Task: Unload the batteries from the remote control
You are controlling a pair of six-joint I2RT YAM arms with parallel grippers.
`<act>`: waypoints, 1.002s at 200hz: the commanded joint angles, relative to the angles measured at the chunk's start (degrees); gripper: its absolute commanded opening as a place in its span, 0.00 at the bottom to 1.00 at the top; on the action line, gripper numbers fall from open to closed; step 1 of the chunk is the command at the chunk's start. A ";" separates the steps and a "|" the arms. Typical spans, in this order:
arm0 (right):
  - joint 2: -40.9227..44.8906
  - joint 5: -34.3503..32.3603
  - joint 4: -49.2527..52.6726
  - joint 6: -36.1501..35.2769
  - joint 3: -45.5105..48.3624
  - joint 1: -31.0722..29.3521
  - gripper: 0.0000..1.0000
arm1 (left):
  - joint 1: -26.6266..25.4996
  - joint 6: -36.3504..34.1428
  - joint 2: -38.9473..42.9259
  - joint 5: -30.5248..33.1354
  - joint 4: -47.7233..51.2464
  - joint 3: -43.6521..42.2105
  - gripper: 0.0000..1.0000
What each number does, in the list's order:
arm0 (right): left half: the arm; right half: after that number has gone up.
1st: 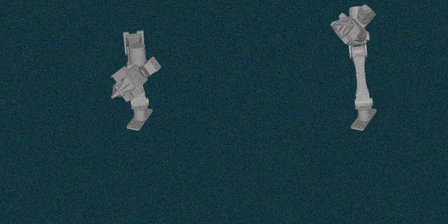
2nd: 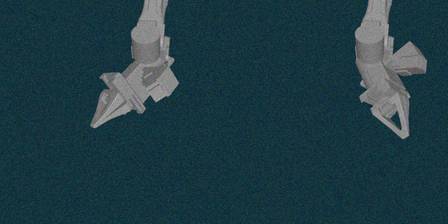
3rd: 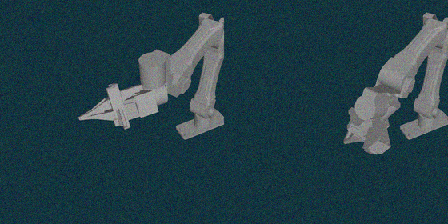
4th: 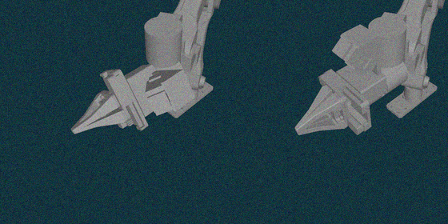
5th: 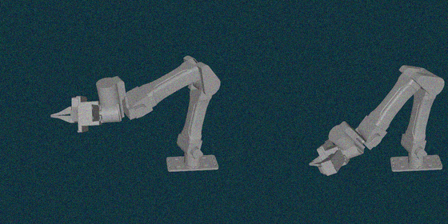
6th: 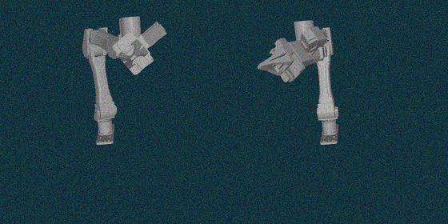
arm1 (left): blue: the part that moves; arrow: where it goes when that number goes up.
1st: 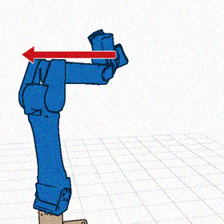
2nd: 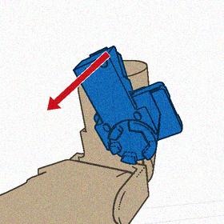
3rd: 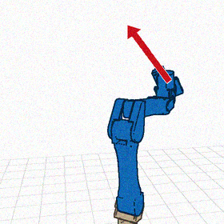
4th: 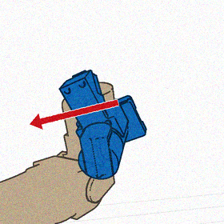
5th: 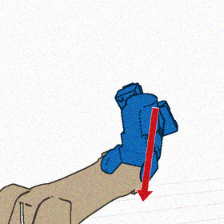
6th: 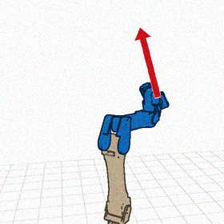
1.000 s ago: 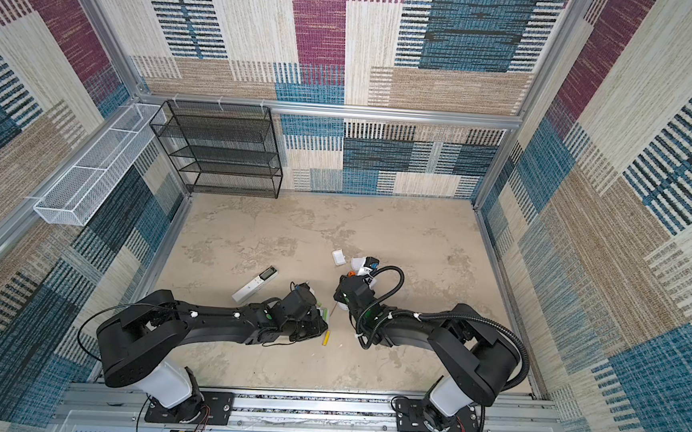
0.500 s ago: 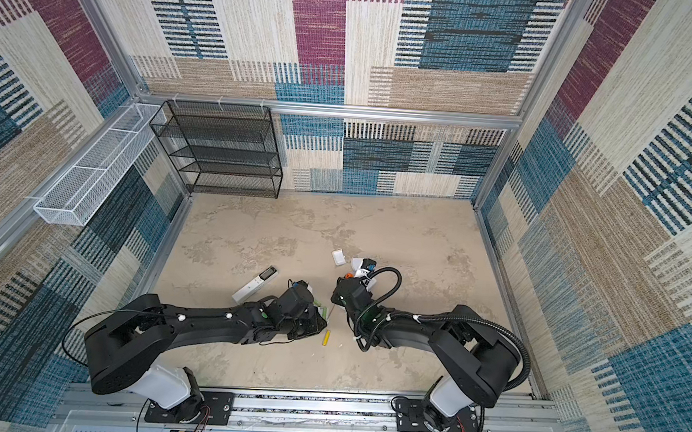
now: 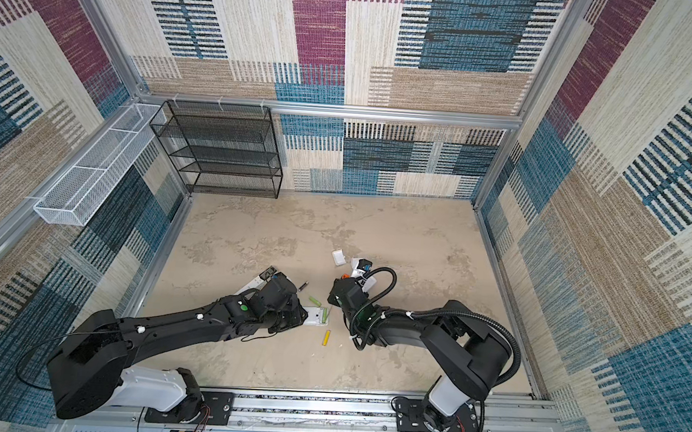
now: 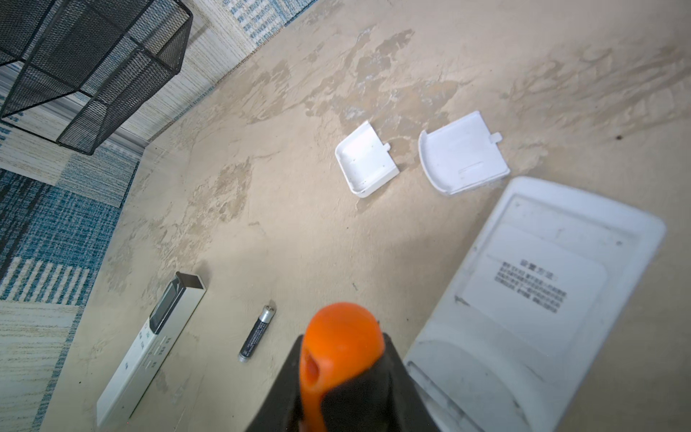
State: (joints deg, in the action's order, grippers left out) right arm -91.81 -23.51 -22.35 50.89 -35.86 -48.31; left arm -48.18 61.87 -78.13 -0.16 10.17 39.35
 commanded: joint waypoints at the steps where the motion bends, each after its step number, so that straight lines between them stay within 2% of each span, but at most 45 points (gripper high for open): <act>1: -0.60 0.04 -0.61 2.12 -0.44 -0.11 0.00 | 2.38 -3.00 0.27 0.79 4.15 -0.76 0.29; 30: -1.25 0.04 -0.16 3.87 -1.08 -0.12 0.00 | 4.62 -3.86 -1.95 -0.22 2.41 -3.61 0.31; 67: -2.27 -0.05 1.48 7.60 -2.09 0.06 0.00 | 4.51 -3.33 -5.20 -2.03 0.53 -4.43 0.31; 130: -2.67 0.30 2.57 11.19 -3.25 0.86 0.00 | 4.07 -2.53 -4.50 -1.84 -0.72 -5.51 0.31; 200: -3.44 -1.03 2.31 11.51 -5.11 2.00 0.00 | 4.06 -2.45 -4.27 -2.43 -1.44 -5.87 0.30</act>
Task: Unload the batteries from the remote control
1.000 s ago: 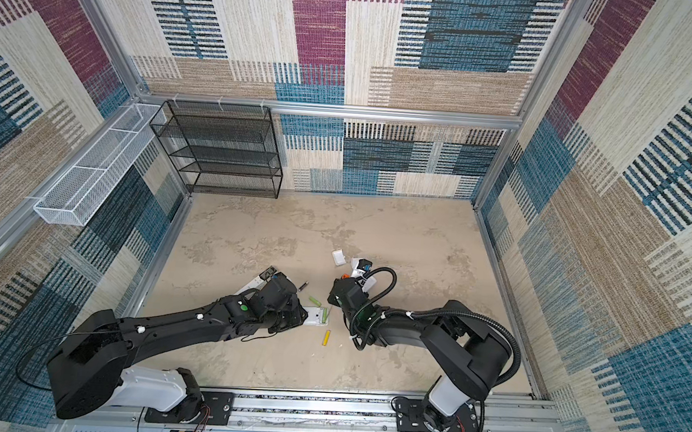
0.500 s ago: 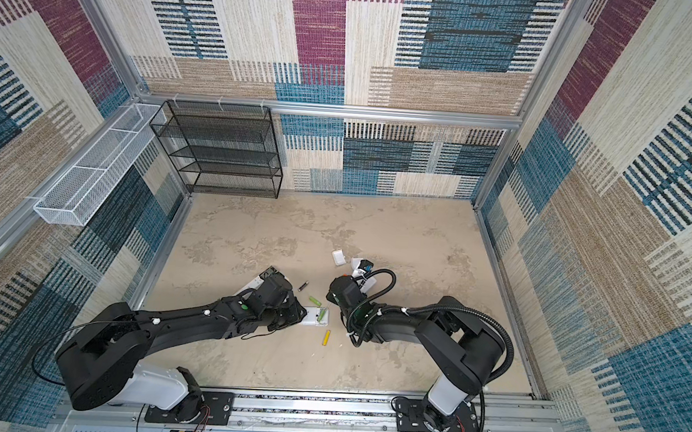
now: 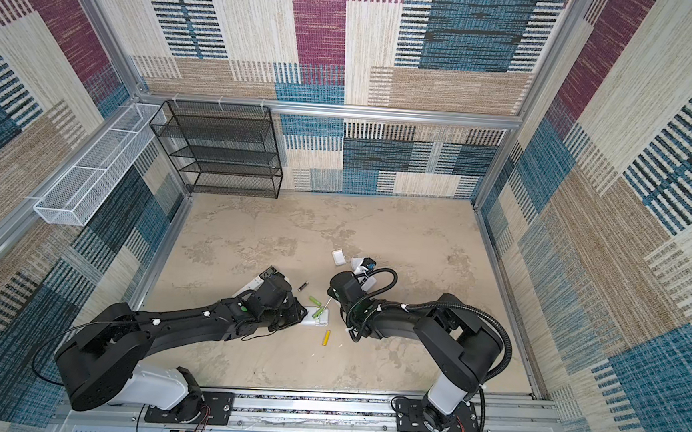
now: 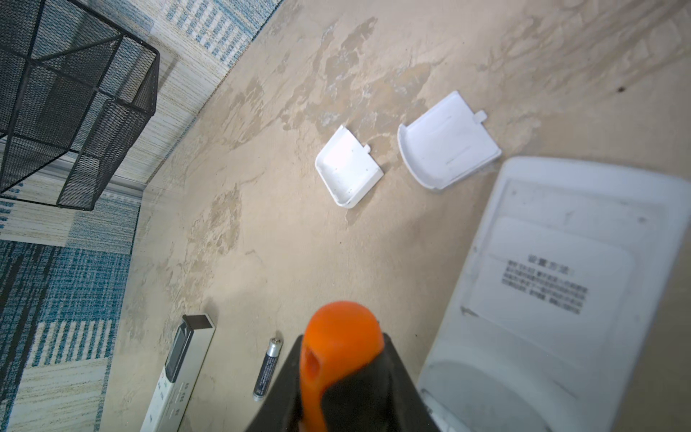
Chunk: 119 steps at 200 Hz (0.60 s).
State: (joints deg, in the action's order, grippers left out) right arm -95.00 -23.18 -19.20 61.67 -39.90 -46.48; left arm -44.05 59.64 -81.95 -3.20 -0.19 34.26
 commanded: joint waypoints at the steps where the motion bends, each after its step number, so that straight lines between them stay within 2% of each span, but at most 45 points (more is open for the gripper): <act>1: -0.26 -1.39 -0.84 0.73 -1.11 0.16 0.00 | -0.07 -0.22 -0.42 0.63 8.95 -0.82 0.30; 81: -0.78 -1.14 -0.51 0.26 -2.19 0.33 0.00 | -0.07 -0.07 0.72 0.69 8.86 -1.38 0.29; 119: 4.39 -5.71 -0.22 -6.31 -0.61 0.34 0.00 | -0.05 -0.02 1.44 0.78 8.89 -1.76 0.29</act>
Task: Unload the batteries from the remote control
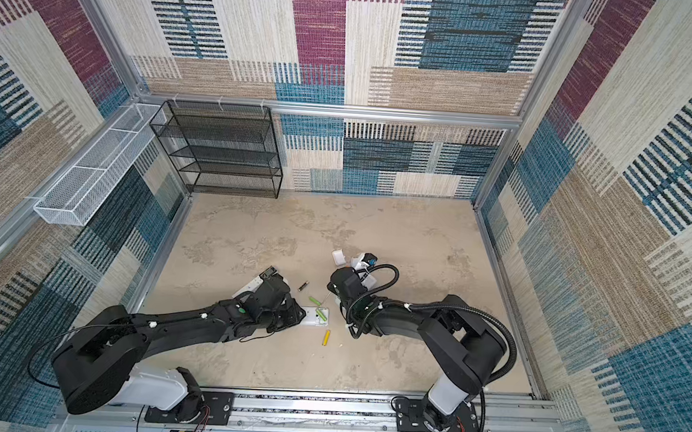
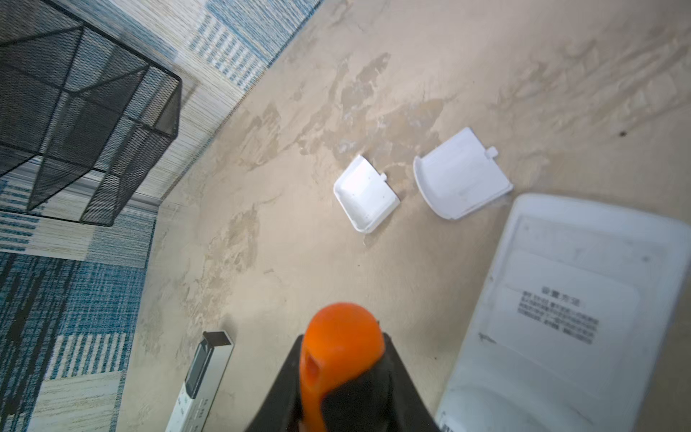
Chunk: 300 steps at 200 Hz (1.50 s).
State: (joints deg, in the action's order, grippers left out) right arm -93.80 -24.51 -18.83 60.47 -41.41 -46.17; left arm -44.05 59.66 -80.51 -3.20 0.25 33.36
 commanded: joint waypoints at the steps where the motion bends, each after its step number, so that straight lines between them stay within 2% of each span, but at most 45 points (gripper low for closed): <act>1: 3.36 -4.61 -0.64 -5.41 0.94 0.03 0.00 | -0.06 -0.01 0.04 0.76 8.45 -0.86 0.29; 28: 6.98 -8.22 -1.38 -13.08 2.30 -0.12 0.00 | -0.06 -0.06 0.57 0.90 8.45 -1.00 0.29; 60: 8.36 -7.32 -1.87 -19.43 3.59 -1.77 0.00 | -0.02 0.07 0.83 0.90 8.50 -1.20 0.29; 87: 7.64 -7.19 -3.49 -21.99 4.32 -4.69 0.00 | -0.11 0.22 0.97 0.85 8.45 -1.42 0.28; 152: 2.88 -10.86 -10.94 -34.14 2.73 -10.49 0.00 | -0.15 0.20 0.95 0.83 8.45 -1.37 0.28; 300: 0.07 -9.50 -12.54 -36.17 0.98 -12.26 0.00 | -0.15 0.46 1.68 0.91 8.45 -2.25 0.27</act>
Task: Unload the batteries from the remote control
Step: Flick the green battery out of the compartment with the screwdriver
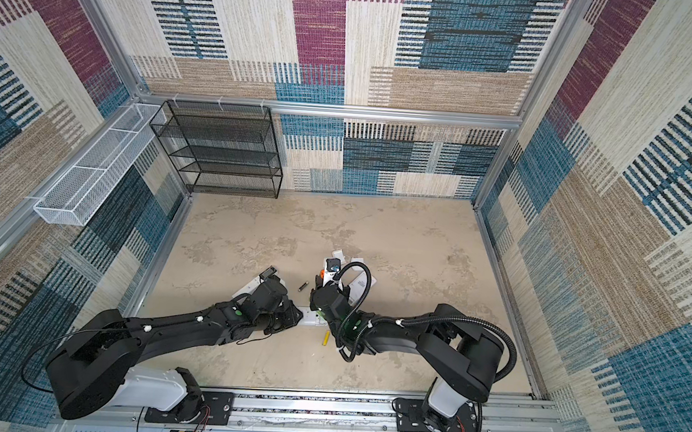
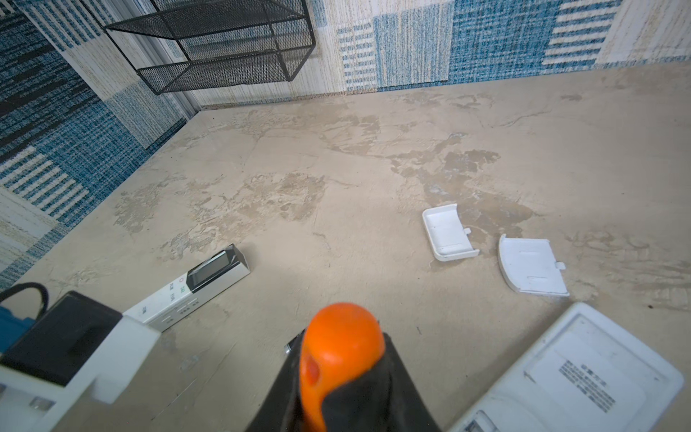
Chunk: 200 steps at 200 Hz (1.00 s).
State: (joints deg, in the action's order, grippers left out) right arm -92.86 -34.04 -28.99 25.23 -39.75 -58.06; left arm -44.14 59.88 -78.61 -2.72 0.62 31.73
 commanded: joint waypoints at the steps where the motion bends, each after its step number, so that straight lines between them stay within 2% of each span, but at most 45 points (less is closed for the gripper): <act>1: -0.89 0.07 -2.42 -1.00 -0.73 -0.33 0.00 | -0.06 0.24 -0.23 0.43 8.08 -0.66 0.27; 40: -3.09 0.22 -2.82 -2.02 -1.30 -0.71 0.00 | -0.07 0.33 -0.19 0.43 8.06 -0.88 0.27; 91: -3.55 -5.06 -4.76 -6.80 -1.01 -0.72 0.00 | -0.16 0.35 -0.15 0.25 7.90 -0.96 0.27; 140: -4.26 -7.26 -6.52 -9.95 -1.36 -0.72 0.00 | -0.16 0.33 -0.17 0.09 7.90 -0.96 0.27; 200: -1.17 -8.89 -3.29 -8.76 -1.13 -0.71 0.00 | -0.16 0.35 0.00 0.11 7.99 -1.14 0.27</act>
State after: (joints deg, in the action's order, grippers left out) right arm -96.01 -41.10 -32.47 16.01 -40.62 -58.65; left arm -44.27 60.03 -78.26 -2.20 0.27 31.27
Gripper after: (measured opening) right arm 0.280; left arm 0.266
